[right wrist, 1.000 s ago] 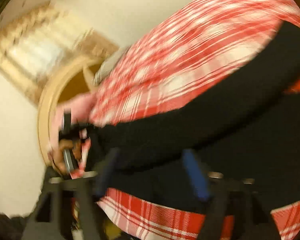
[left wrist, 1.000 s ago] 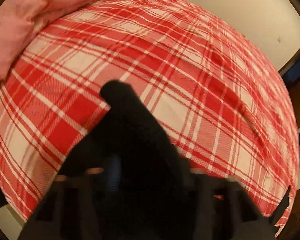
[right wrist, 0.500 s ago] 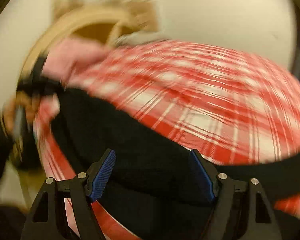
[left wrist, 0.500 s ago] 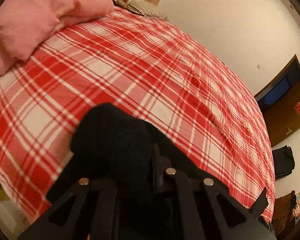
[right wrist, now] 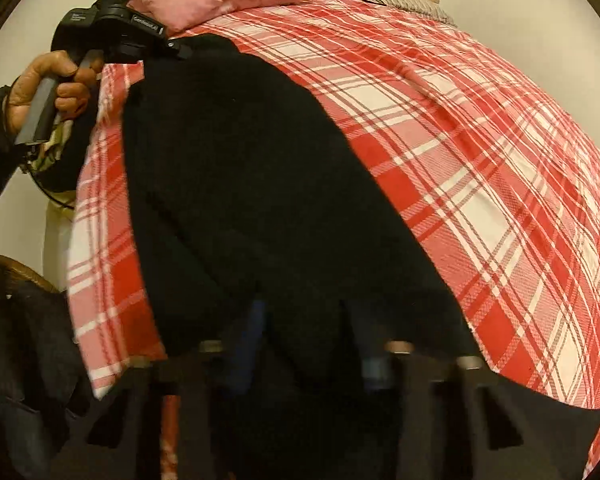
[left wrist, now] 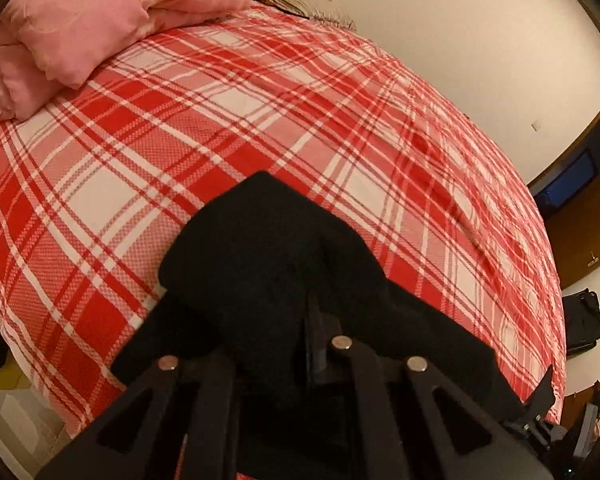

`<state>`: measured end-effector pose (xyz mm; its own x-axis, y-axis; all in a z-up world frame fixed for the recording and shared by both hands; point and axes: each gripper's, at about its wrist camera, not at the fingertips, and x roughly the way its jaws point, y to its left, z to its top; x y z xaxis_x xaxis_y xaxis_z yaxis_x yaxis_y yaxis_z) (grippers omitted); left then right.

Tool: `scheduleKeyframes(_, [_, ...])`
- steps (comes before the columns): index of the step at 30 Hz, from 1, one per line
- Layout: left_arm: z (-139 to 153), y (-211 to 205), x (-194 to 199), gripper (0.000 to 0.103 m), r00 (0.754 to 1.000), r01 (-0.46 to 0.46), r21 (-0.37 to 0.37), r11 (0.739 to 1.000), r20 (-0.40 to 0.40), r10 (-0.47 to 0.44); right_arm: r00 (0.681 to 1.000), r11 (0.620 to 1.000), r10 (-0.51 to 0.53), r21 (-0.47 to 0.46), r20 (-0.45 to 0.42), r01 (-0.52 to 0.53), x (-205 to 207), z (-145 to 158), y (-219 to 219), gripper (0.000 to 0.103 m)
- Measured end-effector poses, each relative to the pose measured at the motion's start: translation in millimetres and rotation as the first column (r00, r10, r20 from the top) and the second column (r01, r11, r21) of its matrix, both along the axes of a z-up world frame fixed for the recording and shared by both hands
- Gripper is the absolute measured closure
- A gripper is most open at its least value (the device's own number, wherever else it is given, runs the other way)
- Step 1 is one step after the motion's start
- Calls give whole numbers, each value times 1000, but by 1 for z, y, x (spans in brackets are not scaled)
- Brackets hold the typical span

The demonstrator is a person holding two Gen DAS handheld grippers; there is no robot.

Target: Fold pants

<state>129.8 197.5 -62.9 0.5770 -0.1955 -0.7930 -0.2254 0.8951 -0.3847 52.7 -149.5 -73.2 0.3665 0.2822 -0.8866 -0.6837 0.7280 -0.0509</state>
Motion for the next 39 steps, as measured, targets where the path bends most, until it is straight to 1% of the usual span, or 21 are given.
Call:
scheduleKeyframes(1, [3,0,-2,94,1000,5,2,1000,9,-5,1000,1000,1,-10,4,-1,-4,3,1,95])
scheduleKeyframes(3, [7,1,-6,94,1000,11,1,1000,18,-11,999,999,-27,-17,37,27,-13,11,1,95])
scheduleKeyframes(8, [13,2,-23,94,999,41,16,999,35,-41,996,998,-55,44,72,52,-50,34,-10,95])
scheduleKeyframes(12, [8,1,-36,94,998,53,58,997,27,-55,994,998,-63,4,85,63,-68,20,-9,95])
scheduleKeyframes(14, [-2,0,-41,92,999,47,107,993,12,-49,994,997,-79,-3,76,79,-68,7,-7,95])
scheduleKeyframes(16, [-13,-2,-43,83,999,39,187,982,-11,-38,991,994,-105,1,82,105,-69,-5,-5,94])
scheduleKeyframes(17, [-19,-3,-44,82,999,36,222,974,-24,-32,987,994,-113,13,117,112,-72,-6,-4,92])
scheduleKeyframes(19, [-20,-4,-48,78,999,34,250,968,10,-38,984,991,-131,25,124,129,-74,-6,-5,84])
scheduleKeyframes(20, [-20,-5,-47,75,999,38,274,961,9,-42,983,989,-143,39,111,139,-74,-5,-6,75])
scheduleKeyframes(21, [-19,-6,-47,65,999,38,297,954,2,-41,984,986,-158,72,85,152,-74,-2,-9,65])
scheduleKeyframes(22, [-16,-4,-47,54,1000,30,332,943,-5,-30,984,983,-166,92,69,160,-74,0,-11,60])
scheduleKeyframes(23, [-12,-2,-47,48,1000,14,356,934,-2,-14,983,979,-177,115,53,170,-75,4,-15,56])
scheduleKeyframes(24, [-7,2,-50,37,1000,-14,382,924,12,10,982,974,-184,140,45,176,-75,7,-15,56])
scheduleKeyframes(25, [1,9,-54,32,998,-59,408,911,46,44,981,970,-190,164,39,182,-77,11,-17,56])
scheduleKeyframes(26, [6,15,-58,31,995,-93,425,900,70,70,980,961,-199,200,28,189,-77,17,-22,56])
scheduleKeyframes(28, [18,28,-67,31,984,-173,455,873,121,131,976,932,-218,298,1,208,-69,34,-30,56])
scheduleKeyframes(30, [26,33,-75,31,974,-213,461,861,169,151,976,895,-217,396,-23,208,-54,49,-33,56])
scheduleKeyframes(33, [33,18,-84,31,968,-182,415,891,234,88,981,875,-195,449,-15,181,-25,58,-15,56])
scheduleKeyframes(35, [29,1,-83,31,968,-145,418,897,247,41,987,872,-162,466,-8,147,2,59,8,56])
scheduleKeyframes(37, [16,-13,-77,31,976,-118,443,889,217,22,991,867,-129,482,-29,127,24,53,25,56])
scheduleKeyframes(39, [2,-19,-72,32,985,-79,441,894,171,3,994,881,-100,460,-52,113,47,40,48,56])
